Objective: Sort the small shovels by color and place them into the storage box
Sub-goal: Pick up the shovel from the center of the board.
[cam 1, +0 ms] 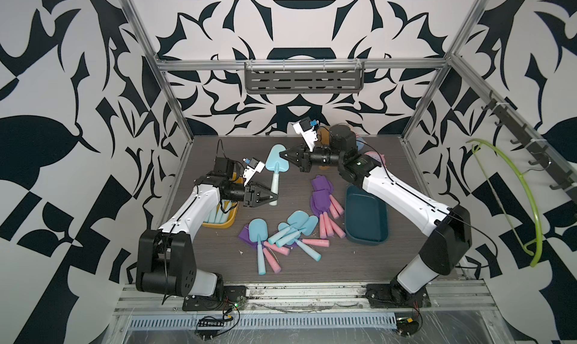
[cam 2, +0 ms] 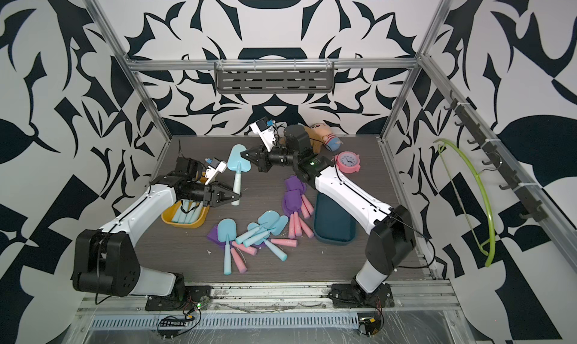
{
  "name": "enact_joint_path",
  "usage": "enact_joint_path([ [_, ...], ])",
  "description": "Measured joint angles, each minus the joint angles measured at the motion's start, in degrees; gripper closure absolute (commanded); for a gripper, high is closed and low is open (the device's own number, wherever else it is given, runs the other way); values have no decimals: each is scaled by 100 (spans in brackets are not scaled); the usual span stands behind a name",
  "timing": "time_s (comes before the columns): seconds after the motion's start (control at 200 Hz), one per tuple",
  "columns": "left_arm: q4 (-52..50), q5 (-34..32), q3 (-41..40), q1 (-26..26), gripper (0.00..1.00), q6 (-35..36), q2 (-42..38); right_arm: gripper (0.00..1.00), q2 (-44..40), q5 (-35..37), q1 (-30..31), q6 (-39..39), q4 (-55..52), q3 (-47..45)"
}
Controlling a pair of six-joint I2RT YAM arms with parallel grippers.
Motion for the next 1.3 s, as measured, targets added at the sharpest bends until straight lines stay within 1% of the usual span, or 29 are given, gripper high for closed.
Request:
enact_joint_path([
  [0.08,11,-483,103,-7,33,-90,-37,100,-157,726,28,87,-306,-162],
  [0.23,44,-1493,289,-7,32,-201,-103,100,-317,1947,33,455,-866,-380],
  [0.335,35,-2127,396,-37,34,-221,-103,100,-313,2566,68,713,-1209,-387],
  [0.42,-61,-2651,538,-129,34,-168,-103,100,-302,2863,162,909,-1353,-387],
  [0.61,-208,-3613,855,-570,35,-24,-98,100,-136,3034,345,1355,-1370,-387],
  [0.8,-247,-4212,1012,-879,38,52,66,100,151,3051,529,1718,-1274,-387],
  [0.925,-260,-4391,1023,-997,38,59,212,100,256,3058,597,1930,-1163,-391],
  [1.015,-269,-4400,1023,-1040,40,59,330,100,273,3056,629,2057,-1040,-407],
  [1.085,-289,-4433,1023,-1060,44,55,396,100,275,3034,640,2142,-951,-409],
  [1.205,-295,-4559,1023,-1064,54,-39,424,100,275,2997,664,2238,-802,-409],
  [1.3,-264,-4610,1023,-1069,55,-107,424,100,302,2997,671,2258,-752,-409],
])
